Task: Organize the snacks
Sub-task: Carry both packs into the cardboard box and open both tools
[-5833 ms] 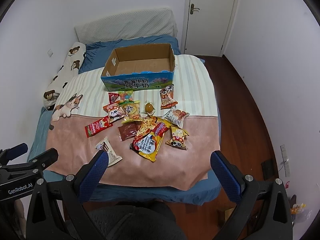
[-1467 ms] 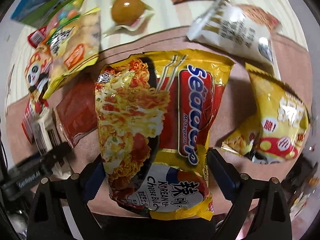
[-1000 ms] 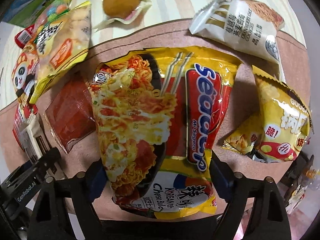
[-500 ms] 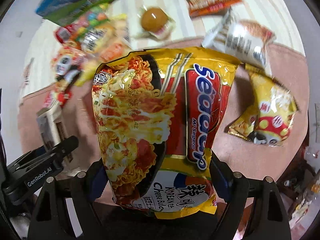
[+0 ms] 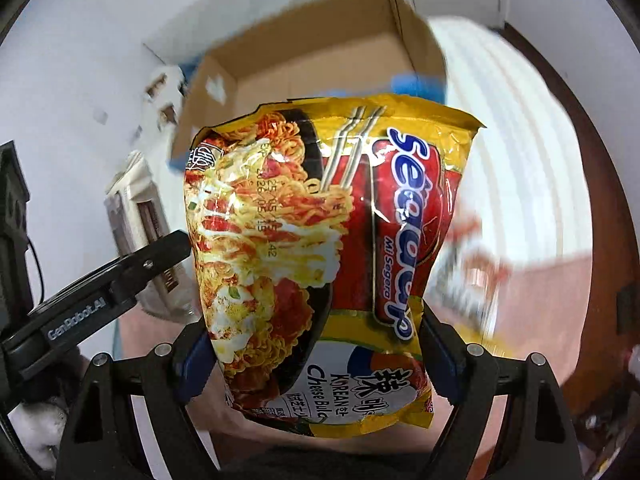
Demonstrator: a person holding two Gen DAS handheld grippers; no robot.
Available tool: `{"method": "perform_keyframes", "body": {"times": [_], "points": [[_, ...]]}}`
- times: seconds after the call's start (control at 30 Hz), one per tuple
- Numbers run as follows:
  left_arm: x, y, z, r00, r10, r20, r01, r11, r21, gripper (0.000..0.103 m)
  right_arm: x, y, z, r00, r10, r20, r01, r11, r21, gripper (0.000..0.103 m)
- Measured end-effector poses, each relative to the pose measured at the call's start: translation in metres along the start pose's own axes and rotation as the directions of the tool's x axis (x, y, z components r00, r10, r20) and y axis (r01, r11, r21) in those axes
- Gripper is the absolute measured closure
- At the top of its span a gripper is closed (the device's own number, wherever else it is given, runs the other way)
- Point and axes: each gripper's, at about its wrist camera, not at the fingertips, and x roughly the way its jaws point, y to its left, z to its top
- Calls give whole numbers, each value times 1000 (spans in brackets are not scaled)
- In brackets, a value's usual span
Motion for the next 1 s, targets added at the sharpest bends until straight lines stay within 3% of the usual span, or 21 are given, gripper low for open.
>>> {"method": "perform_keyframes", "body": {"times": [0.2,0.3,0.47,0.5,0.57,0.73,1.0], "points": [[32,-15,99,1000,-19,17,19,1000,-3,47,1,-3,83,997,0,81,4,999,-48,14],[65,-16,144,1000,-18,-23,18,1000,5,47,12,-2,133,996,-20,82,27,997,-76,14],[128,2,208,992,-24,-120,18,999,-47,47,70,-3,193,999,-49,21,51,994,-101,14],[141,3,216,990,-23,-141,17,999,-45,47,54,-2,221,998,-58,10,58,993,-106,14],[169,11,229,982,-9,-186,-2,998,-58,47,79,-3,244,996,-84,-18,82,990,-112,14],[221,27,250,959,-33,-283,9,996,-84,47,125,-4,264,987,-97,-125,83,991,-108,14],[256,32,254,936,-5,-351,-22,997,-74,46,195,-33,275,963,-125,-238,104,990,-99,14]]}}
